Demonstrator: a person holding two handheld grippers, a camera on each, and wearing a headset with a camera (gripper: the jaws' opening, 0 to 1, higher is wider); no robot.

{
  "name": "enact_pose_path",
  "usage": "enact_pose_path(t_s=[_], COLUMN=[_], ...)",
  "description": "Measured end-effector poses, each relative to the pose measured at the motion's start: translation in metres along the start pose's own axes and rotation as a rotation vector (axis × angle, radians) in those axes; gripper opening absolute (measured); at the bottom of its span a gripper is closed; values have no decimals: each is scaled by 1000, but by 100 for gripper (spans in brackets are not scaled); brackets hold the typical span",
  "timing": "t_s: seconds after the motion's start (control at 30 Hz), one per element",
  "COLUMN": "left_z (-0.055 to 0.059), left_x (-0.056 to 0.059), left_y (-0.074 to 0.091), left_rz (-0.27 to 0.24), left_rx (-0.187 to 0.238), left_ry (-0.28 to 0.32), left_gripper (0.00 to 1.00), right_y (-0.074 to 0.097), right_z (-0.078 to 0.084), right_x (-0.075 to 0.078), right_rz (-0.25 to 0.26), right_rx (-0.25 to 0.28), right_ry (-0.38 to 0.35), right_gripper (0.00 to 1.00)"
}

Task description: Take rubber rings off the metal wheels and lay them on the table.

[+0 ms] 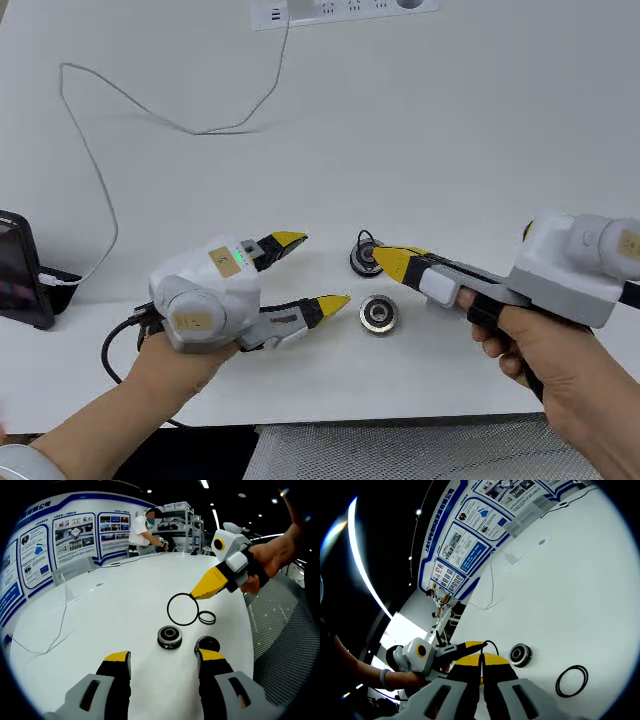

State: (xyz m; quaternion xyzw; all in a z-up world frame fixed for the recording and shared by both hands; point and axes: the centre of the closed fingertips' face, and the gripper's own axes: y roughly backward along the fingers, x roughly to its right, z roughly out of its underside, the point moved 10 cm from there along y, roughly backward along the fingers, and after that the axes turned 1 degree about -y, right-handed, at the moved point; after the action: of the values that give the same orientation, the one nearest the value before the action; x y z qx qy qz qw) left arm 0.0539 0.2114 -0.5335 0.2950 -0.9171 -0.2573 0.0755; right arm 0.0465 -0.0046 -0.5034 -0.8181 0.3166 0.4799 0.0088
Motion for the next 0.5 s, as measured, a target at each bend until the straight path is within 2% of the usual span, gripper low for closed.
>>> enact_pose_path(t_s=[0.07, 0.23, 0.4, 0.5], left_z=[0, 1, 5, 8], left_x=[0, 2, 5, 7], left_y=[3, 11, 15, 17], left_rz=[-10, -18, -24, -25], left_rx=[20, 36, 31, 28], left_ry=[10, 32, 46, 55], left_gripper=[56, 60, 63, 63], right_y=[9, 30, 44, 49], right_z=[0, 5, 11, 15], right_x=[2, 16, 30, 36], right_rz=[11, 62, 99, 109], right_rx=[2, 11, 22, 9], right_ry=[-4, -41, -105, -127], right_gripper=[2, 2, 2, 2])
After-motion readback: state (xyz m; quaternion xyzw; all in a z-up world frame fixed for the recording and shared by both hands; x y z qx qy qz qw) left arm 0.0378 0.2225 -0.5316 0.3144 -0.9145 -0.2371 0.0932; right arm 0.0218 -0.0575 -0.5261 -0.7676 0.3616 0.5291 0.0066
